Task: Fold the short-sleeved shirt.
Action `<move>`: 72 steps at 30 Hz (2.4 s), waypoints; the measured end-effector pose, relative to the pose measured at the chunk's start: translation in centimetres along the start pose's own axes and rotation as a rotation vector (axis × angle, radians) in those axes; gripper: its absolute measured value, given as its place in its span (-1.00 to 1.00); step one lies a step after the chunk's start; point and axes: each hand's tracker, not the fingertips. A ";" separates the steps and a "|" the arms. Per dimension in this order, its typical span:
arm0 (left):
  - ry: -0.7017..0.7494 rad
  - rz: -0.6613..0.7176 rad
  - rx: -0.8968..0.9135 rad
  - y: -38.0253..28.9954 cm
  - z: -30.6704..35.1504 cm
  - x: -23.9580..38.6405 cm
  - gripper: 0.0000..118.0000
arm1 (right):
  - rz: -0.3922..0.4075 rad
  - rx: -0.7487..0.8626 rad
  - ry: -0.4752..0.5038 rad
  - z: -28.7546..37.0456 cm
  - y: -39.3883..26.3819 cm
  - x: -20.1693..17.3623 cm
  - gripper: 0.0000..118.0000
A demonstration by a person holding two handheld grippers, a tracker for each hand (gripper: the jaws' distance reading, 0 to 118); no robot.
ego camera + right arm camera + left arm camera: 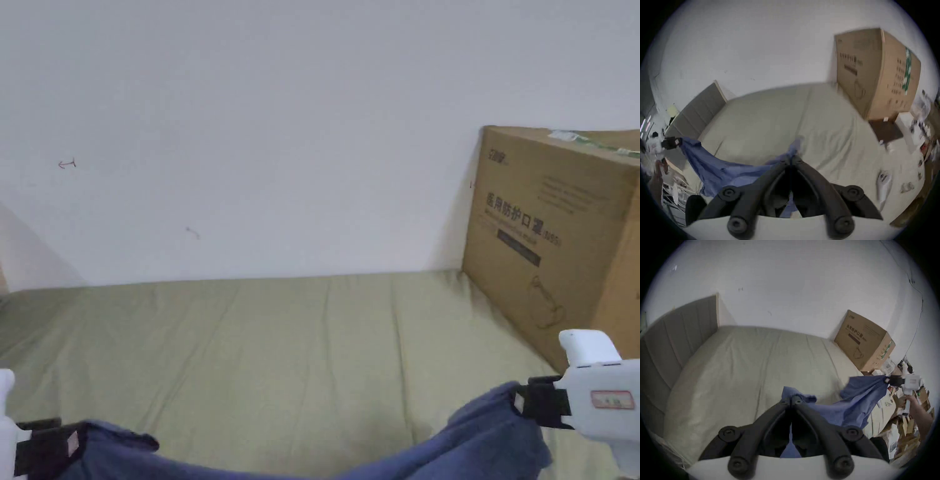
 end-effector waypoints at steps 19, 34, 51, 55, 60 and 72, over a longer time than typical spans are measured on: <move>0.103 -0.116 0.265 21.0 1.9 0.9 -1.00 | 0.031 0.305 -0.167 7.1 24.7 -2.2 -1.00; 0.187 -0.097 0.333 24.9 -12.2 0.0 -1.00 | 0.010 0.404 -0.275 -4.7 28.9 -0.6 -1.00; 0.060 0.000 -0.613 -10.7 -18.3 -5.6 -1.00 | -0.057 -0.495 -0.155 -14.0 -12.0 5.9 -1.00; 0.048 -0.036 -0.664 -13.8 -13.1 -6.0 -1.00 | -0.003 -0.528 -0.142 -7.8 -17.5 5.2 -1.00; 0.010 0.035 -0.669 -15.1 -7.0 -5.4 -1.00 | -0.044 -0.572 -0.114 -2.4 -20.9 3.9 -1.00; -0.019 0.110 -0.518 -15.1 -2.0 -5.4 0.79 | -0.155 -0.479 -0.171 0.6 -21.4 1.5 0.71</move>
